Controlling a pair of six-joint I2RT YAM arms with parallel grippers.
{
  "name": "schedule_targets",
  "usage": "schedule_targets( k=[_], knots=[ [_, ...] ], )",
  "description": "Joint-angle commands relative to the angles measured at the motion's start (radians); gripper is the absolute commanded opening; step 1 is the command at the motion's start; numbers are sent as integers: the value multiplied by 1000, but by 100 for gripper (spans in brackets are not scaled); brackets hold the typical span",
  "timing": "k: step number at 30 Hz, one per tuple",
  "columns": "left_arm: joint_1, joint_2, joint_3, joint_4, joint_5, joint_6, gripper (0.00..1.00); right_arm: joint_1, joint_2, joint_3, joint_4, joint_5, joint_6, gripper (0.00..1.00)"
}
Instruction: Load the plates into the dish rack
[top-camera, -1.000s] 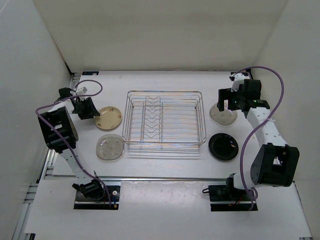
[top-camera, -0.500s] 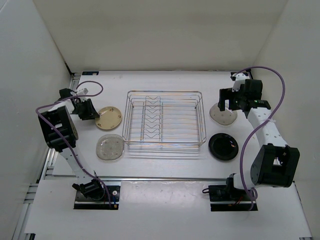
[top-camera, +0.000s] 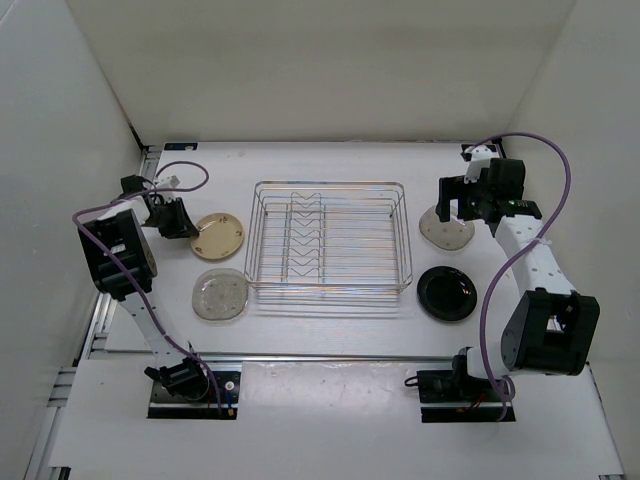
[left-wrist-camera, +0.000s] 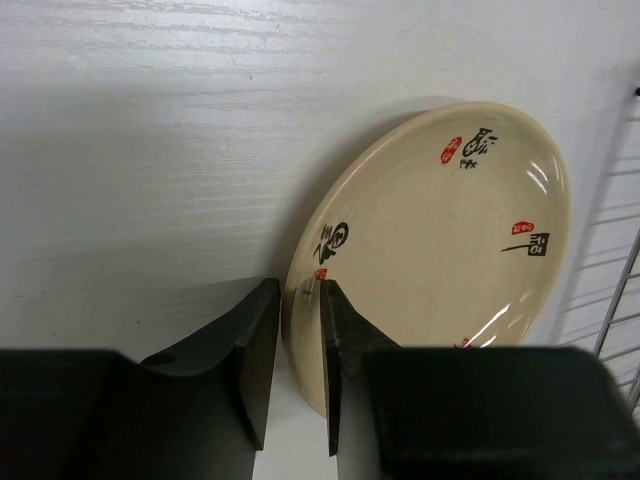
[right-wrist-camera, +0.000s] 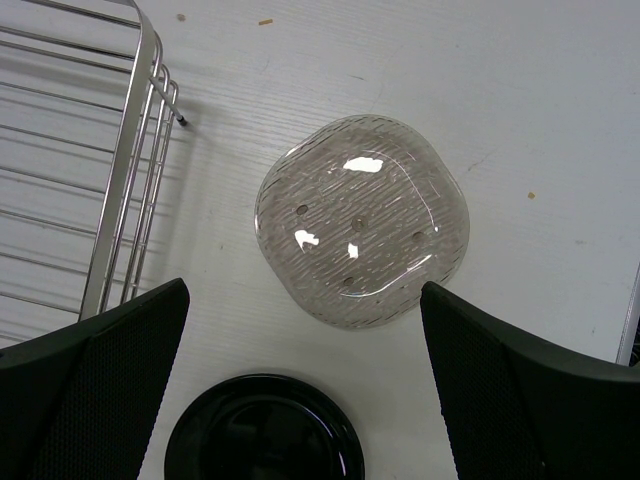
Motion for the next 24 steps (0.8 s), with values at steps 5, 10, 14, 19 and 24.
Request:
schedule_targets(
  k=[5, 10, 14, 19, 24],
  knots=[
    [-7, 43, 48, -70, 21, 47, 32, -14, -32, 3, 23, -1, -9, 100],
    [-7, 54, 68, -91, 21, 56, 20, -14, -41, 3, 23, -1, -9, 100],
    [-7, 72, 77, -114, 21, 65, 14, -14, -41, 3, 23, -1, -9, 100],
    [-7, 81, 86, -127, 12, 76, 10, -14, -41, 3, 23, -1, -9, 100],
    [7, 37, 112, -146, 12, 87, 10, -14, -41, 3, 23, -1, -9, 100]
  ],
)
